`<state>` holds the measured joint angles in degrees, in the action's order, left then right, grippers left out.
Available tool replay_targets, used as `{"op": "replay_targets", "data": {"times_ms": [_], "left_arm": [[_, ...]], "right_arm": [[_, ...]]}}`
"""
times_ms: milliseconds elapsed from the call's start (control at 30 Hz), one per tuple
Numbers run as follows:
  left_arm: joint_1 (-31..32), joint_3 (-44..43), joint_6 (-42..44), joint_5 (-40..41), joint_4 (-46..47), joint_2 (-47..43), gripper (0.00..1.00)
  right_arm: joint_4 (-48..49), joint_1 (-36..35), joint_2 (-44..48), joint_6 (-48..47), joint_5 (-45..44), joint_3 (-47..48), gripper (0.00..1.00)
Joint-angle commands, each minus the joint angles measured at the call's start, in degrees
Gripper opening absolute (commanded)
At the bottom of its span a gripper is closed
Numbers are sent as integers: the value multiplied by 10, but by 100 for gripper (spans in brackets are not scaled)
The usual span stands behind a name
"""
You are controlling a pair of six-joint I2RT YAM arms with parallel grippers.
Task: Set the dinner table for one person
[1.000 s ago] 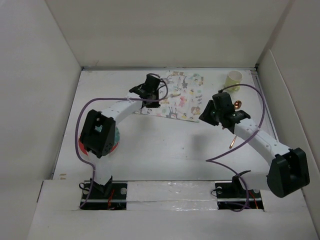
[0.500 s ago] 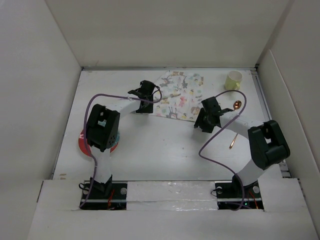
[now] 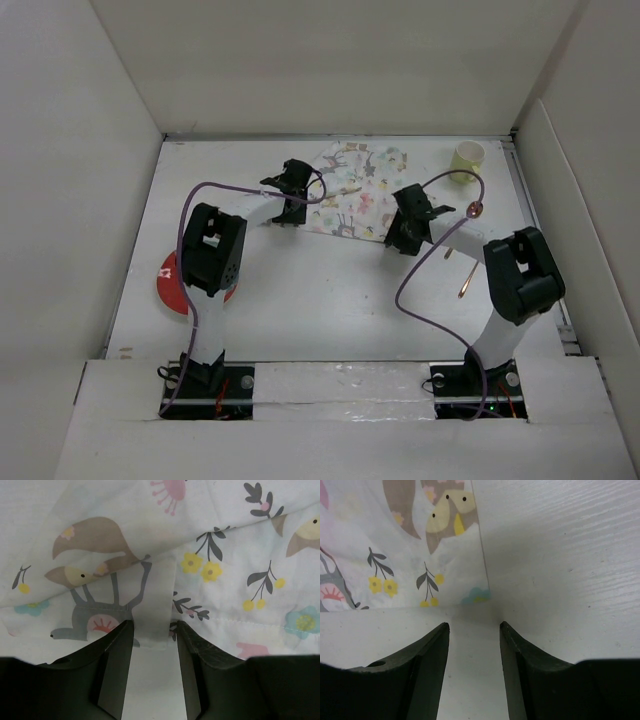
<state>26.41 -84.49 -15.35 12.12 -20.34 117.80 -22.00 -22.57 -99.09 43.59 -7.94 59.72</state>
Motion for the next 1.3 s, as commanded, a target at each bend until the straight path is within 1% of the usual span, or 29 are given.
{"op": "replay_targets", "data": {"times_ms": [0, 100, 167, 233, 267, 300, 333, 367, 433, 467, 500, 600, 633, 667, 733, 833, 867, 967, 1000, 1033, 1067, 1100, 1133, 1167, 1200, 1233, 1267], "left_arm": [[1, -17, 11, 5, -3, 8, 37], [1, -17, 15, 0, -2, 13, 37], [1, -20, 17, -2, -3, 17, 37], [1, -23, 21, -2, -7, 24, 36], [1, -24, 21, 2, -6, 26, 33], [1, -23, 23, 3, -6, 27, 31], [1, -23, 23, 3, -6, 27, 29], [1, -20, 23, 1, -6, 27, 22], [1, -16, 22, 1, -2, 23, 13], [1, -10, 21, 0, -1, 21, 4], [1, -9, 21, -2, 0, 17, 0], [-5, -9, 19, -5, -2, 5, 0], [-12, -10, 19, -6, -3, -1, 0], [-17, -17, 19, -4, -4, -25, 0], [-24, -20, 19, -5, -3, -36, 0], [-50, -31, 14, -35, -1, -81, 0], [-70, -37, 9, -59, -5, -91, 0], [-102, -35, -16, -118, 6, -144, 0], [-128, -34, -23, -144, 12, -173, 0], [-144, -34, -41, -188, 20, -186, 0], [-159, -36, -50, -208, 23, -198, 0], [-193, -37, -60, -231, 27, -222, 0], [-210, -38, -84, -270, 36, -233, 0], [-227, -39, -94, -285, 42, -245, 0], [-274, -44, -117, -313, 62, -285, 0], [-275, -44, -117, -325, 62, -286, 0], [-289, -46, -144, -332, 68, -298, 0]], "right_arm": [[-14, -4, -13, 8, -34, 42, 50], [-34, -4, -37, 8, -43, 65, 50], [-43, 3, -44, 13, -33, 80, 49], [-43, 12, -51, 19, -12, 86, 48], [-43, 19, -52, 21, -5, 87, 46], [-43, 19, -57, 22, 3, 89, 41], [-45, 25, -64, 23, 13, 92, 39], [-45, 25, -66, 24, 19, 96, 36], [-43, 31, -73, 25, 26, 98, 26], [-42, 31, -73, 27, 26, 98, 22], [-41, 31, -73, 31, 25, 99, 15], [-33, 31, -66, 33, 14, 96, 0], [-29, 31, -61, 32, 0, 96, 0], [-21, 31, -39, 23, -9, 94, 0], [-10, 37, -24, 20, -18, 88, 0], [9, 42, 27, 3, -26, 79, 0], [6, 42, 37, -1, -26, 80, 0], [-16, 42, 75, -25, -33, 98, 0], [-19, 42, 86, -36, -35, 101, 0], [-26, 42, 113, -42, -37, 103, 0], [-32, 42, 127, -47, -37, 111, 0], [-37, 42, 140, -56, -37, 116, 0], [-51, 42, 169, -58, -35, 123, 0], [-57, 42, 185, -61, -33, 135, 0], [-58, 42, 219, -68, -32, 143, 0], [-58, 42, 219, -69, -32, 143, 0], [-58, 42, 251, -68, -31, 154, 0]]}}
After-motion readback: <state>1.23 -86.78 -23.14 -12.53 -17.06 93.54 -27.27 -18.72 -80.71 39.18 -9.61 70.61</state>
